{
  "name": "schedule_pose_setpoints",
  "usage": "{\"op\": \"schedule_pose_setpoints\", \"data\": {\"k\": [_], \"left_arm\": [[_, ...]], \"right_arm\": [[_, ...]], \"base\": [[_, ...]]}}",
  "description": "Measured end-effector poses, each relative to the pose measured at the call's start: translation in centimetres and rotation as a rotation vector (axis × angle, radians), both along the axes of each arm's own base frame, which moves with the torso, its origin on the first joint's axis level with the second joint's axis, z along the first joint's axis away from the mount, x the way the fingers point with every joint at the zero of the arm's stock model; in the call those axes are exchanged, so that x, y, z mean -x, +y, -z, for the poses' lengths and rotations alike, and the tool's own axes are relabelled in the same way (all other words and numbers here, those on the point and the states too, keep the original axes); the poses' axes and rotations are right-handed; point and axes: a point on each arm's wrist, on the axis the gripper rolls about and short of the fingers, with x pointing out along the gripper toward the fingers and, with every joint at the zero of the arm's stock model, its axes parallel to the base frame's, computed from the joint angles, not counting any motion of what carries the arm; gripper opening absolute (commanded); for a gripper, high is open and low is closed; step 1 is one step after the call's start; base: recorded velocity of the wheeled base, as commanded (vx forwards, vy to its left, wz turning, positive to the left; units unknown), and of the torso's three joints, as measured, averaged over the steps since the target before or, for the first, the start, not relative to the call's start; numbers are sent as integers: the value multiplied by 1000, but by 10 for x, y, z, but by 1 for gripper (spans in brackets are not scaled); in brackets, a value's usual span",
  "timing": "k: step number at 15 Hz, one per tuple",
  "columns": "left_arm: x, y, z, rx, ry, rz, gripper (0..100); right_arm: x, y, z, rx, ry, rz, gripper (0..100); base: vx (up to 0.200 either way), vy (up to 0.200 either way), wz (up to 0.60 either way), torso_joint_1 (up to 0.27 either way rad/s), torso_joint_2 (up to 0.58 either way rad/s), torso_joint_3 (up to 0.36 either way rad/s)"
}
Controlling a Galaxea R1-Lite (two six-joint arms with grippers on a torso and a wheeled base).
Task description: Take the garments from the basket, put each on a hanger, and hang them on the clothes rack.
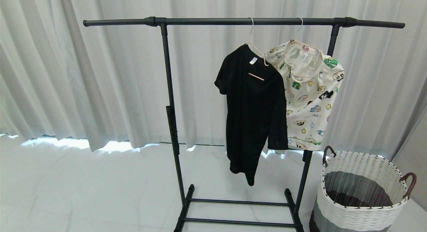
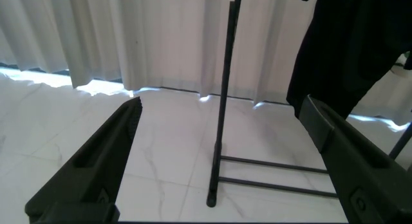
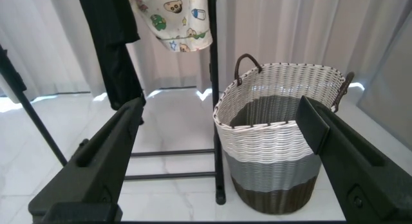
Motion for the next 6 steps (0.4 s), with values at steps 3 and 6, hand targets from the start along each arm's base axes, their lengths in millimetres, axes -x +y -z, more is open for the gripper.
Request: {"op": "schedule_pose_setpoints", "data": {"k": [3,6], "left_arm": [[0,0,0,0,0,0,100],[0,0,0,0,0,0,100]], "right_arm": [[0,0,0,2,0,0,100],[0,0,0,10,1,-1,100]], "base": [[0,0,0,0,0,0],[0,0,0,0,0,0]]}}
